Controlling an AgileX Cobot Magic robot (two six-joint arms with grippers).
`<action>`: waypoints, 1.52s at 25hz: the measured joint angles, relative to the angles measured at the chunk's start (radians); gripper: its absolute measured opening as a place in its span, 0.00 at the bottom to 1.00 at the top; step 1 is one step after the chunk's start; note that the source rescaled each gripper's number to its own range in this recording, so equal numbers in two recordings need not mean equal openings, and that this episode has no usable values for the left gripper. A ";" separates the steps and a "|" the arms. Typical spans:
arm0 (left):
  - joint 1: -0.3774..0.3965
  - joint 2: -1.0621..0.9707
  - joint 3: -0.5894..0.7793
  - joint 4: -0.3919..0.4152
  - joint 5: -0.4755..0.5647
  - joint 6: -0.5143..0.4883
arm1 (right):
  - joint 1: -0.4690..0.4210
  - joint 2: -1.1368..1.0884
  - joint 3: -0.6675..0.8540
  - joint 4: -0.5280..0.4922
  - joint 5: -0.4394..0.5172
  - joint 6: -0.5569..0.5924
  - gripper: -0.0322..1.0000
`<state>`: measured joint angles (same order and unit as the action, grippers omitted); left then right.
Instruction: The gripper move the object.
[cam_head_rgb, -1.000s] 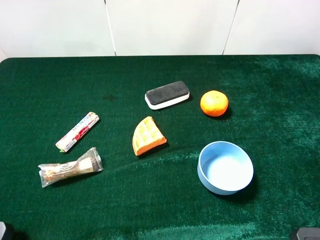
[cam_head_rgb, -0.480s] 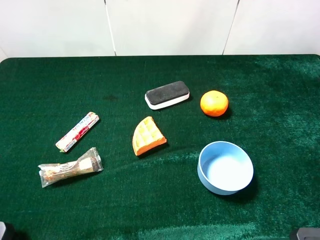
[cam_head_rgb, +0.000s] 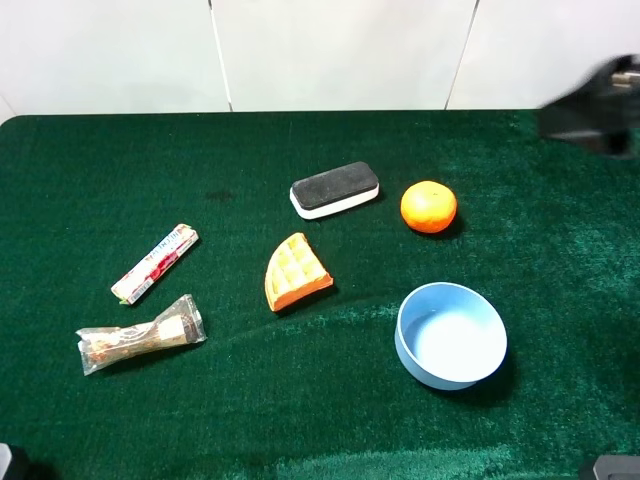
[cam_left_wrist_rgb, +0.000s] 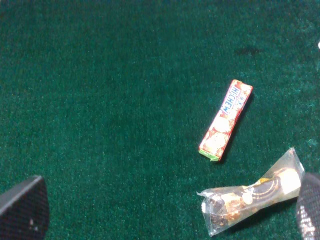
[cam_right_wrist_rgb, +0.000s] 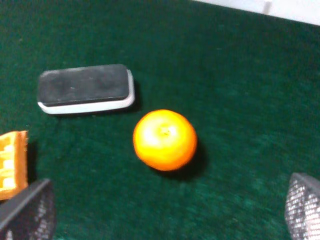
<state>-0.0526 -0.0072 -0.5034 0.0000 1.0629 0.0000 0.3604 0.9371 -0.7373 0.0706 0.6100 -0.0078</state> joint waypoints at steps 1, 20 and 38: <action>0.000 0.000 0.000 0.000 0.000 0.000 | 0.023 0.032 -0.012 -0.003 -0.015 0.008 1.00; 0.000 0.000 0.000 0.000 0.000 0.000 | 0.343 0.537 -0.224 -0.056 -0.114 0.032 1.00; 0.000 0.000 0.000 0.000 0.000 0.000 | 0.579 0.821 -0.356 -0.071 -0.149 0.050 1.00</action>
<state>-0.0526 -0.0072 -0.5034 0.0000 1.0629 0.0000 0.9395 1.7578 -1.0936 0.0000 0.4605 0.0425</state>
